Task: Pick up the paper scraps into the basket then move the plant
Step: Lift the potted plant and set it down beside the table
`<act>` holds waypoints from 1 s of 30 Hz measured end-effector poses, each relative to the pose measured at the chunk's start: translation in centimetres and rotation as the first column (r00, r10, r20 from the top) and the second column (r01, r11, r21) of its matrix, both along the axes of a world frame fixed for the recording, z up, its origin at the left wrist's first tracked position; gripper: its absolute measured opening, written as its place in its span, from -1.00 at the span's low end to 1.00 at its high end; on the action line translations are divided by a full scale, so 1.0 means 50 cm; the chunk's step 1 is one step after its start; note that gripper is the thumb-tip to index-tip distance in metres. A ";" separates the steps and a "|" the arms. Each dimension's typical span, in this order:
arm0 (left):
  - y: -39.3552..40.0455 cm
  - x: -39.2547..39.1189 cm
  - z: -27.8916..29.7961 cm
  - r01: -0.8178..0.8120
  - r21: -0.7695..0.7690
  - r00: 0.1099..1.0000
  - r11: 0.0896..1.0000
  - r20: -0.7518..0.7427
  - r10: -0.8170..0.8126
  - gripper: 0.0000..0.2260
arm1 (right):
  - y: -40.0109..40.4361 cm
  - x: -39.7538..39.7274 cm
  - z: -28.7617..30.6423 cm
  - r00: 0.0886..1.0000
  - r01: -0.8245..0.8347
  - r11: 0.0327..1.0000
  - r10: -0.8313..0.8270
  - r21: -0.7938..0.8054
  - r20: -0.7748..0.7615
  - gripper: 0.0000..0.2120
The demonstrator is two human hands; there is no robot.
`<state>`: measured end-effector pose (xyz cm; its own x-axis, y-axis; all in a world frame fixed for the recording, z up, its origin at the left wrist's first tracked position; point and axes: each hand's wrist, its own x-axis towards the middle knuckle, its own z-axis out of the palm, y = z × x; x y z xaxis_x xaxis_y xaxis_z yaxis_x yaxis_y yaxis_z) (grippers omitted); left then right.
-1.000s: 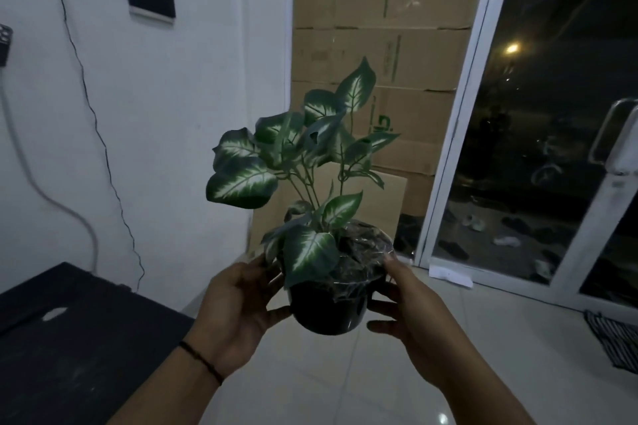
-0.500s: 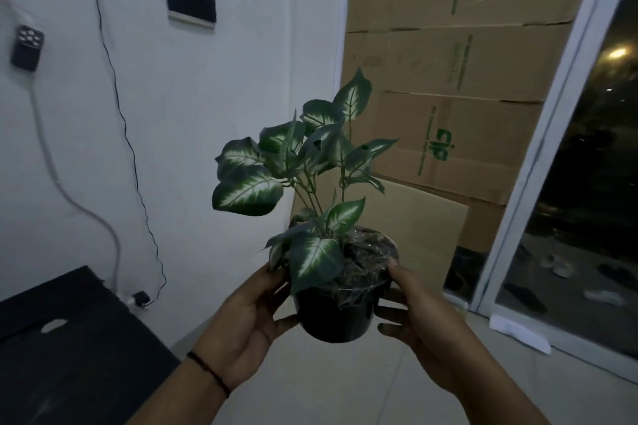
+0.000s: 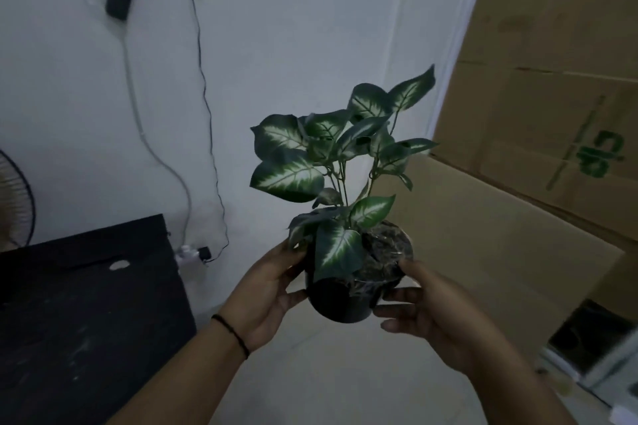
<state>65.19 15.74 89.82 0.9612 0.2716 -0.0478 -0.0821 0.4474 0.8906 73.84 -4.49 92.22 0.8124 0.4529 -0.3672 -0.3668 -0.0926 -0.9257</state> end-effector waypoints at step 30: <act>0.419 0.587 -0.242 -0.642 -0.184 0.763 0.745 -0.247 0.597 -0.76 | 0.566 0.774 -0.219 0.785 -0.590 0.800 0.600 0.108 -0.154 -0.78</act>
